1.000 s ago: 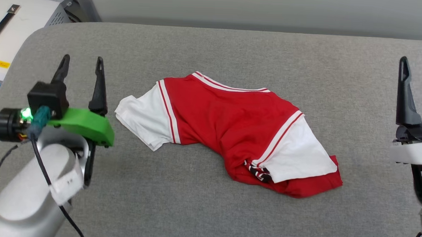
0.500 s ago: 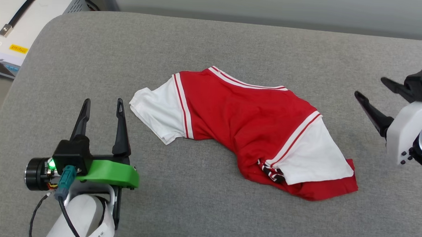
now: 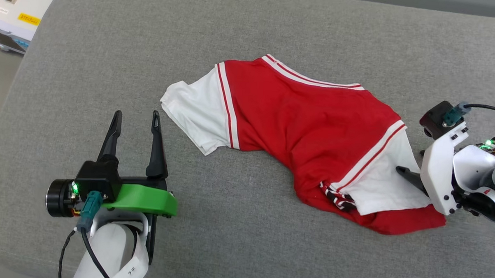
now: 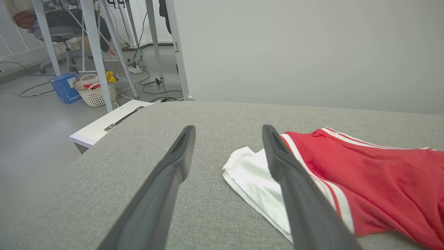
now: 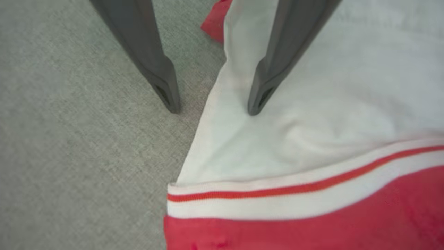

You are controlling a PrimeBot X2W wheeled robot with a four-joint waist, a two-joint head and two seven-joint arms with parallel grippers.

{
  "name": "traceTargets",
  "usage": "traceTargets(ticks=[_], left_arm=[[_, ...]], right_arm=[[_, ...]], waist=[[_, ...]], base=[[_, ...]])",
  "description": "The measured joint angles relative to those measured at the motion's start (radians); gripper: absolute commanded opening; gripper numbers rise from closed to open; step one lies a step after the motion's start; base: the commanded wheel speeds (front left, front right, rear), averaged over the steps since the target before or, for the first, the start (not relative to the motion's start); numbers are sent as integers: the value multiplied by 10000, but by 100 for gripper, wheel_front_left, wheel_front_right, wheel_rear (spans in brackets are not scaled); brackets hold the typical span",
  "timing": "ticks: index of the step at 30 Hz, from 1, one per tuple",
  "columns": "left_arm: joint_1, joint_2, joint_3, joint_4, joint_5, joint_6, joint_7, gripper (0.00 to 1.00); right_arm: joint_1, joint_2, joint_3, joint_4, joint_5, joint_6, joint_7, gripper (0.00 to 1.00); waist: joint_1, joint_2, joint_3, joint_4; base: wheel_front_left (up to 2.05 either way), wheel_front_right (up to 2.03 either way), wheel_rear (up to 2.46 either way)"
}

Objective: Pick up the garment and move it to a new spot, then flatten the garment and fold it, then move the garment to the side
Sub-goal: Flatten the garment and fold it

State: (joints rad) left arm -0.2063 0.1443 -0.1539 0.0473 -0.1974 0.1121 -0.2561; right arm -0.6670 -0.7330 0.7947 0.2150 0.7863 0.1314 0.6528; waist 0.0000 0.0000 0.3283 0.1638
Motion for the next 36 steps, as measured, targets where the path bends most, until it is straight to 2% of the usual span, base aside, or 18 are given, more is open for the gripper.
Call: traceTargets(ticks=[7,8,9,17,23,27,33,36], left_arm=[[-14,-462,387,192,458,-466,0,100],[-13,-502,468,232,495,-497,0,100],[-11,-522,537,257,522,-535,0,100],[40,-654,915,397,853,-815,0,100],[289,-761,1030,410,1012,-932,0,100],[430,-782,1068,424,1035,-1039,0,100],[533,-821,1080,431,1106,-1095,0,100],[557,-848,1068,433,1108,-1139,0,100]], right_arm=[[-545,50,947,1022,284,8,-301,100],[-552,52,1026,1066,307,8,-522,31],[-555,50,1080,1101,328,8,-736,0],[-493,88,1212,1208,746,2,-2838,0],[91,-468,464,558,974,2,-3866,0],[712,-802,-447,-2,988,2,-4240,0],[1957,-1427,-2295,-788,1034,2,-4161,0],[2796,-1902,-3988,-1310,788,0,-3507,0]], waist=[[-1,0,299,186],[0,0,287,183],[-1,0,272,170],[0,0,-214,-165],[0,0,-627,-545],[0,0,-826,-796],[0,0,-950,-1066],[0,0,-838,-1142]], base=[[0,0,0],[0,0,0],[0,0,0],[0,0,0],[0,0,0],[0,0,0],[0,0,0],[0,0,0]])
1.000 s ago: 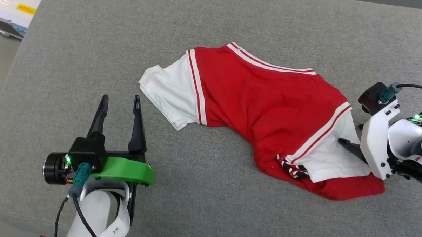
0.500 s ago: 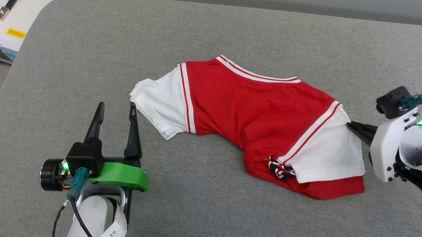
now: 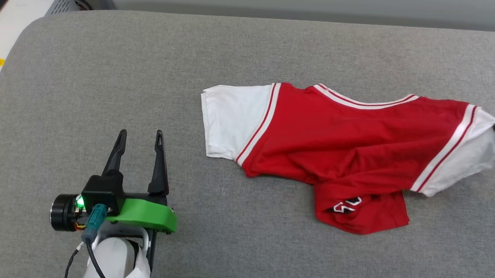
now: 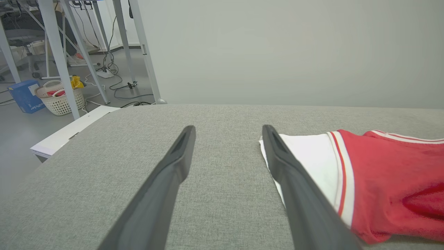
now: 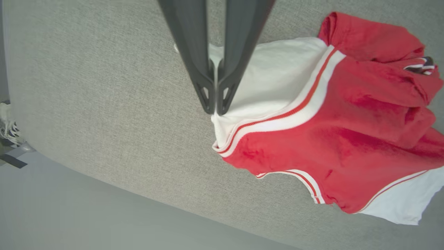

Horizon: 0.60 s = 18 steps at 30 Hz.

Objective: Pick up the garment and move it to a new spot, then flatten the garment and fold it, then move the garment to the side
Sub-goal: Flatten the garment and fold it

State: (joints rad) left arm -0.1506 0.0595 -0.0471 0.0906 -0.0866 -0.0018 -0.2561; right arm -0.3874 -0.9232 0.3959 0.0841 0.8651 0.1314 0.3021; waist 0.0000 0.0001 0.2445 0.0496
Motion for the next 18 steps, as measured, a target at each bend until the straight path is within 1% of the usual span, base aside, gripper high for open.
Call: traceTargets(ticks=[3,5,8,10,13,16,18], left_arm=[[-1,-8,-40,-17,0,-21,0,100],[-10,-17,-88,-27,0,-27,0,100],[-58,-27,-130,-31,0,-27,0,100],[-109,-29,-163,-29,-2,-31,0,100],[-322,-36,-255,-35,-2,-46,0,100],[-612,-42,-349,-65,-12,-90,0,100],[-754,-42,-380,-115,-23,-84,0,100]], right_arm=[[307,-23,-953,-311,-79,2,614,0],[436,-40,-1515,-443,-364,2,1087,0],[439,0,-2104,-508,-604,2,1776,0],[344,113,-2222,-449,-817,2,2190,0],[-184,508,-2165,15,-1068,0,2677,0],[-1072,907,-1850,782,-1532,0,2796,0],[-1778,1296,-1457,1381,-1881,0,2717,0]], waist=[[0,0,134,9],[0,0,258,38],[0,0,473,103],[0,0,635,150],[-1,0,923,244],[0,0,1231,364],[0,0,1453,447]], base=[[0,0,0],[0,0,0],[0,0,0],[0,0,0],[0,0,0],[0,0,0],[0,0,0]])
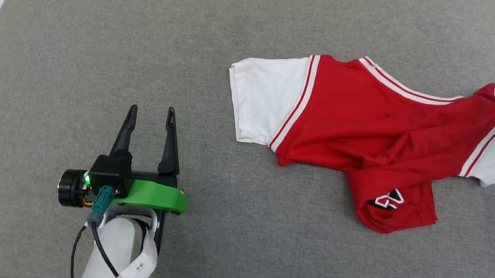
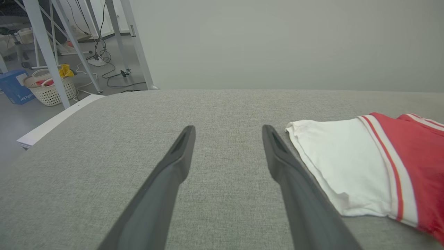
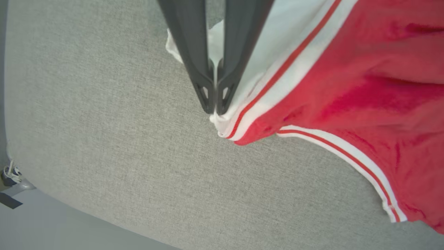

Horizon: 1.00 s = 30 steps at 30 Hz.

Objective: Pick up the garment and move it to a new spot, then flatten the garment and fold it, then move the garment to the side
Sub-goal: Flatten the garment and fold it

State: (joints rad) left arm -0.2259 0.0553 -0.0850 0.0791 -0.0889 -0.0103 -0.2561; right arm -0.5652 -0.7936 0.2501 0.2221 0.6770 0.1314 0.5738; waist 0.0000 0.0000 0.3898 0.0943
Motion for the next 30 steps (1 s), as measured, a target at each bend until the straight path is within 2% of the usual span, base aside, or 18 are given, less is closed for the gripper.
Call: traceTargets(ticks=[6,12,13,14,15,22,25,30], left_arm=[[-132,-4,-59,-38,-63,73,0,100],[-129,-4,-21,-42,-75,157,0,100],[-113,-6,38,-38,-73,157,0,100],[-103,-6,115,-36,-63,157,0,100],[-96,-6,184,-36,-50,155,0,100],[-12,84,610,-90,107,-42,0,100],[-63,205,732,-98,109,-236,0,100],[-817,637,784,198,90,-721,0,100]], right_arm=[[-1139,1097,1135,2176,-502,0,-512,0],[-1419,1220,1622,3476,-196,-2,-1473,0],[-1423,1269,1620,3591,-67,-2,-1776,18],[-1422,1298,1674,3661,19,-2,-2056,45],[-1419,1313,1760,3693,84,-2,-2284,100],[-1089,1354,1871,3166,151,-2,-4612,100],[-880,1469,1386,2801,-100,-2,-5720,100],[-144,2159,458,1831,-970,-2,-7110,100]], waist=[[1,0,440,218],[0,0,348,344],[0,0,293,329],[0,0,230,304],[0,0,169,276],[1,0,-430,-63],[1,0,-672,-241],[0,0,-988,-570]], base=[[0,0,0],[0,0,0],[0,0,0],[0,0,0],[0,0,0],[0,0,0],[0,0,0],[0,0,0]])
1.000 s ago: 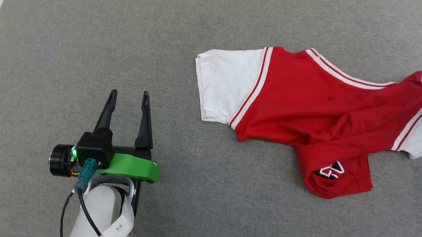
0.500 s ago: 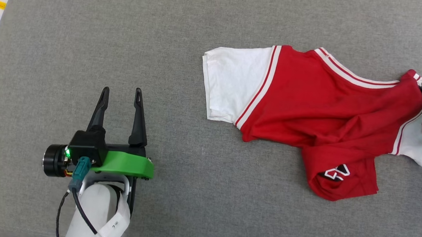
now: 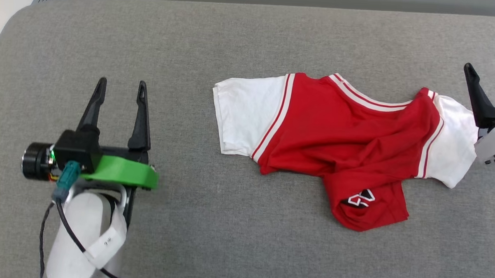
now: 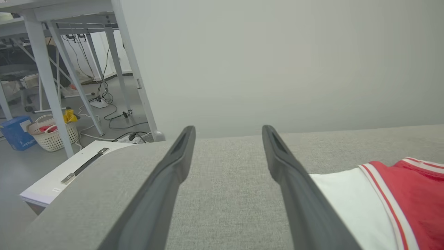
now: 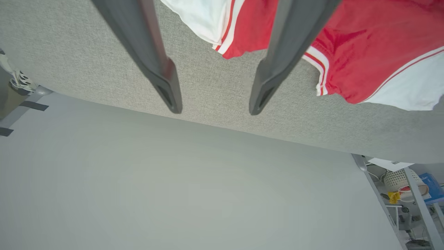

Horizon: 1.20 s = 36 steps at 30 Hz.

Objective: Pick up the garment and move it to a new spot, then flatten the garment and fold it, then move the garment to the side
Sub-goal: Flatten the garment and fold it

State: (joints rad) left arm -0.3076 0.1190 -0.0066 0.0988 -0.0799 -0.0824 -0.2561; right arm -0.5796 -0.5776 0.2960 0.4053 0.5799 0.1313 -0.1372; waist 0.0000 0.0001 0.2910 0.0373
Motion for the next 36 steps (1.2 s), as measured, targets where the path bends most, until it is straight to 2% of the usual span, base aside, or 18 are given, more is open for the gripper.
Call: traceTargets(ticks=[4,9,13,17,19,25,28,32,36], left_arm=[[-1135,510,-313,704,-125,-293,0,100],[-2802,1197,-1030,1620,-408,-414,320,100],[-4172,1597,-2159,2102,-1070,-430,1371,100],[-5431,2111,-3559,2525,-2443,-454,2878,100],[-6080,2429,-4351,2723,-3141,-454,3804,100],[-7536,3260,-6648,3317,-5591,-454,7490,100],[-8006,3559,-7474,3499,-6512,-456,8759,100],[-8419,3818,-8445,3760,-7281,-454,9797,100],[-8644,3935,-9216,4006,-7777,-456,10261,100]], right_arm=[[739,711,-903,-932,-853,0,-629,100],[1825,1802,-1944,-2266,-1866,0,-884,100],[2788,2497,-2326,-3091,-2366,2,-932,100],[3448,3014,-2454,-3687,-2637,0,-669,100],[3623,3126,-2362,-3887,-2663,2,-468,100],[3729,3108,-2242,-4102,-2698,2,-107,100],[3724,3095,-2165,-4163,-2698,2,-75,100],[3664,3055,-2033,-4217,-2698,2,-63,100],[3486,3033,-1921,-4236,-2696,2,-65,100]], waist=[[0,0,-139,-222],[0,0,-151,-423],[0,0,-27,-509],[0,0,134,-633],[0,0,228,-702],[0,0,568,-947],[0,0,762,-1062],[0,0,1057,-1217],[0,0,1374,-1377]], base=[[0,0,0],[0,0,0],[0,0,0],[0,0,0],[0,0,0],[0,0,0],[0,0,0],[0,0,0],[0,0,0]])
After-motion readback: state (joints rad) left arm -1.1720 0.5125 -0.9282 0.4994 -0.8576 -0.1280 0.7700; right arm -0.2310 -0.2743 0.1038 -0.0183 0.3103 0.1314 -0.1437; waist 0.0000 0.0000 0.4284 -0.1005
